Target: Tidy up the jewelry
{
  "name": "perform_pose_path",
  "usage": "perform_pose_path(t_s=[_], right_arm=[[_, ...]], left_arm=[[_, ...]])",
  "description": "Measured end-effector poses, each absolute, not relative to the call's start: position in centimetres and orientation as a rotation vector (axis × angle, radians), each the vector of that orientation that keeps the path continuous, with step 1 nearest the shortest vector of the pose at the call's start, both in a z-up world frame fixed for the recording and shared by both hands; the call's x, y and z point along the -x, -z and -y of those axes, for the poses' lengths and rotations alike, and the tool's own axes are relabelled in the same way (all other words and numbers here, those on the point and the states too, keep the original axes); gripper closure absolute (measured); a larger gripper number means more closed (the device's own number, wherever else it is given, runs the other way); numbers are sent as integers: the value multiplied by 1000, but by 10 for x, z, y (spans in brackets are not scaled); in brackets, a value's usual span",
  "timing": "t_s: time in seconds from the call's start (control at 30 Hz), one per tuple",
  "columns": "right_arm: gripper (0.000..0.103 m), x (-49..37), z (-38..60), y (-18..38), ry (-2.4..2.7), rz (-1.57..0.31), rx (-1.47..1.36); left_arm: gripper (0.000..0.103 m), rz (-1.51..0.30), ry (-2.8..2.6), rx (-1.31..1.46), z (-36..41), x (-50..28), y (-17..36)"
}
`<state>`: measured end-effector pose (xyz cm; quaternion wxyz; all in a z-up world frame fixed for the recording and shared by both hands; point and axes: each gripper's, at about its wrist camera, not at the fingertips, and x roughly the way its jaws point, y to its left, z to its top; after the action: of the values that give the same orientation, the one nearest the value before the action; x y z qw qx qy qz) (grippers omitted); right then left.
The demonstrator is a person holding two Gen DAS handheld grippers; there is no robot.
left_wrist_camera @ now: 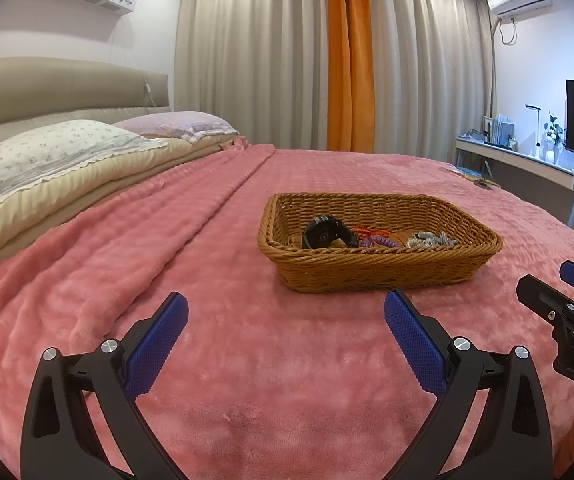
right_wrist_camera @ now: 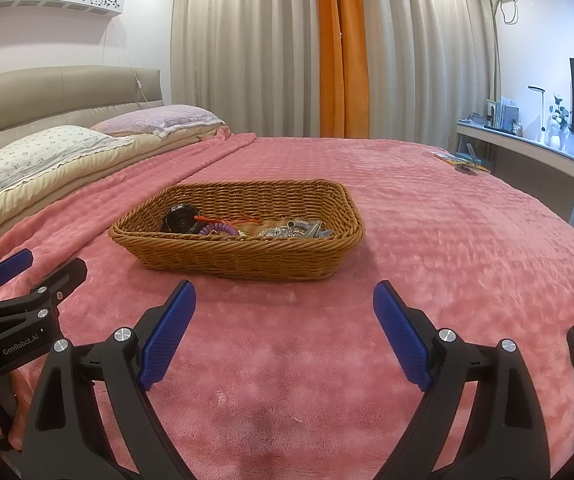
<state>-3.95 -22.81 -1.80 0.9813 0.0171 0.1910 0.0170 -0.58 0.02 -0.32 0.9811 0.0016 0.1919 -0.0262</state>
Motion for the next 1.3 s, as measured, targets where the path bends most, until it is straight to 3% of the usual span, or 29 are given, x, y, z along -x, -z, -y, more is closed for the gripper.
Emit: perform_pose_path(t_s=[1.3], right_arm=[[14, 40, 228, 18, -35, -384, -35]], left_arm=[[8, -373, 70, -4, 1, 9, 5]])
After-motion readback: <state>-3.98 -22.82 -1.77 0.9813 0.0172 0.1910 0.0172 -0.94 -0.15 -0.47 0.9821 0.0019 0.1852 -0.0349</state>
